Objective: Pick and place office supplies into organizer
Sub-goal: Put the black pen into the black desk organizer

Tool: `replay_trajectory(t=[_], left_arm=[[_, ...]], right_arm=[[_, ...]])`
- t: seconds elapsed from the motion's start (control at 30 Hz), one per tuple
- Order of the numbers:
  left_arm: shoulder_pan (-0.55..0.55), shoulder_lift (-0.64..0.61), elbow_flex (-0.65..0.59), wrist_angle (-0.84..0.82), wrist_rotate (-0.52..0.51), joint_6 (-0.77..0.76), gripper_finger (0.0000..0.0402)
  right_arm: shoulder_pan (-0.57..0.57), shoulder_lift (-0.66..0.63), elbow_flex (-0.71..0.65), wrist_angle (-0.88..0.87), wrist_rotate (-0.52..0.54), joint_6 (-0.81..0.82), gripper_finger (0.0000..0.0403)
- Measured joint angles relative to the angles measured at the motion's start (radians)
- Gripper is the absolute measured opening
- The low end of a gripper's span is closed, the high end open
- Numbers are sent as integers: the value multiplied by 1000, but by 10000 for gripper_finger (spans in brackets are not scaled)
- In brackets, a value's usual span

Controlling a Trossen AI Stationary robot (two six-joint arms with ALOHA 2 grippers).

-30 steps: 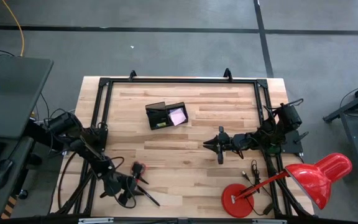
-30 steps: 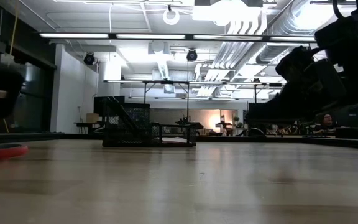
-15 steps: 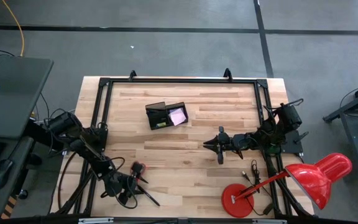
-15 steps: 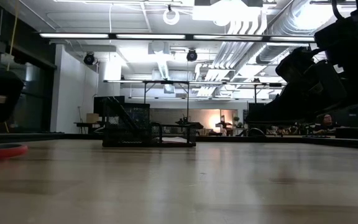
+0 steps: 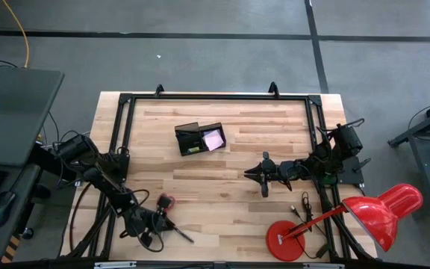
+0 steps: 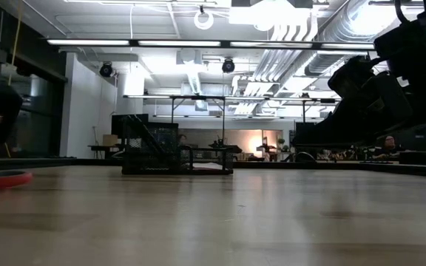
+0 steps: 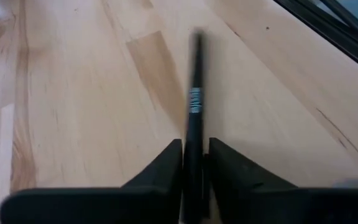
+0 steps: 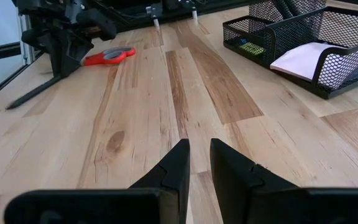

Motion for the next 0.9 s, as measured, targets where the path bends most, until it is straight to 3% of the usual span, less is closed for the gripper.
replay_trajectory(t=[0.23,0.5,0.77,0.9], left_arm=[[1,0,0,8,-46,0,12],[1,2,-2,27,-103,-15,10],[1,2,-2,39,-268,-87,1],[1,-15,-2,36,-290,-105,1]], right_arm=[[0,0,0,0,0,0,58],[0,0,0,0,0,0,58],[0,0,0,0,0,0,58],[0,0,0,0,0,0,58]])
